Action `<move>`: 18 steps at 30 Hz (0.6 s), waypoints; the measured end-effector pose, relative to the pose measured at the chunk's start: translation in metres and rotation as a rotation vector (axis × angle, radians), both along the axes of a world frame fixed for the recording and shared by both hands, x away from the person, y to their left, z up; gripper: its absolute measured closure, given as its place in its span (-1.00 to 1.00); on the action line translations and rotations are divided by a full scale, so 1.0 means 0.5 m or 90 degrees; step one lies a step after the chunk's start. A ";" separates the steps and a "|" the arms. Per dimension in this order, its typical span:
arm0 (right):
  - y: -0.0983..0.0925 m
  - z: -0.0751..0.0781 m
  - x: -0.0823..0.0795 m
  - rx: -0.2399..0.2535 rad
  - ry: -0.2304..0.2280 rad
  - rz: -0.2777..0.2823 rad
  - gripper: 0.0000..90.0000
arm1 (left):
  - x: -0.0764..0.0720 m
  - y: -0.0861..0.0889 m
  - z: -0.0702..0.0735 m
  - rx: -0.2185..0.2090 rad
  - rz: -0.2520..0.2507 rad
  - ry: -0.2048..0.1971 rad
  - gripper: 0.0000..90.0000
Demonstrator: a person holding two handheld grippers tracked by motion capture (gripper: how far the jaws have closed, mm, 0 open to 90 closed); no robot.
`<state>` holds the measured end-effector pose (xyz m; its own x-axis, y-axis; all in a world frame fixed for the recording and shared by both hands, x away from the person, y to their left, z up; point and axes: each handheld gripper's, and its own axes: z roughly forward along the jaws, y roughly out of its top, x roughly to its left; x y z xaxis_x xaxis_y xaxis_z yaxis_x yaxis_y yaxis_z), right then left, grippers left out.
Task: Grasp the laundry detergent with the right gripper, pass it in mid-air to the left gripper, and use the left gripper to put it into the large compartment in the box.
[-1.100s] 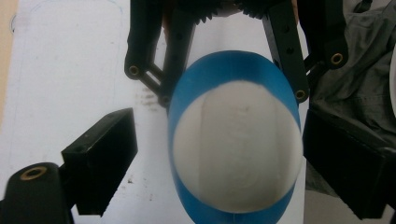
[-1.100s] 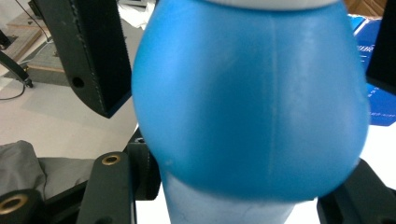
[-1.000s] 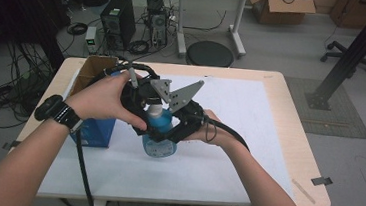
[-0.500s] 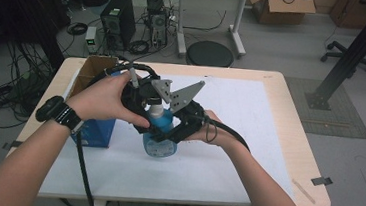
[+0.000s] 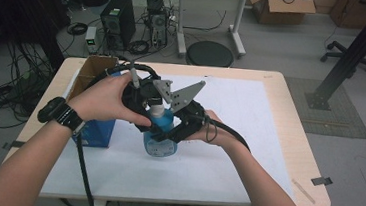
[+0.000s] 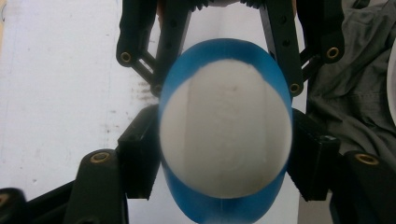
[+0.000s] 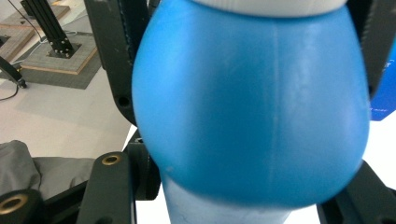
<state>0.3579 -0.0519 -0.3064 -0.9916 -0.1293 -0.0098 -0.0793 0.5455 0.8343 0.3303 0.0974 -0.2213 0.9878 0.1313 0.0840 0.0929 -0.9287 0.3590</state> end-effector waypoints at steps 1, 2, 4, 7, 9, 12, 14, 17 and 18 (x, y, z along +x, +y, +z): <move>-0.001 0.000 0.000 -0.001 -0.001 0.000 -0.05 | 0.000 0.000 0.000 0.001 0.003 0.002 -0.17; -0.001 0.000 0.000 -0.001 -0.001 0.000 -0.05 | 0.000 0.000 0.000 0.001 0.003 0.002 -0.16; -0.001 0.000 0.000 -0.002 0.000 0.001 -0.05 | 0.000 -0.001 -0.001 0.004 0.003 0.003 -0.16; -0.001 -0.002 0.000 -0.007 -0.004 0.000 -0.05 | 0.001 -0.003 -0.002 0.010 0.006 0.003 -0.16; -0.001 -0.002 0.000 -0.007 -0.004 -0.001 -0.05 | 0.001 -0.005 -0.002 0.012 0.009 0.004 -0.16; -0.003 -0.003 0.001 -0.004 -0.001 -0.001 -0.05 | 0.002 -0.006 -0.001 0.010 0.011 0.007 -0.16; -0.003 -0.004 0.002 -0.005 0.003 0.003 -0.07 | 0.003 -0.007 0.000 0.010 0.015 0.013 -0.15; -0.002 -0.006 0.005 -0.001 0.020 -0.003 -0.43 | 0.006 -0.007 0.004 0.012 0.025 0.024 -0.15; -0.006 -0.007 0.010 0.003 0.017 -0.033 -0.68 | 0.007 -0.007 0.007 0.014 0.031 0.029 -0.15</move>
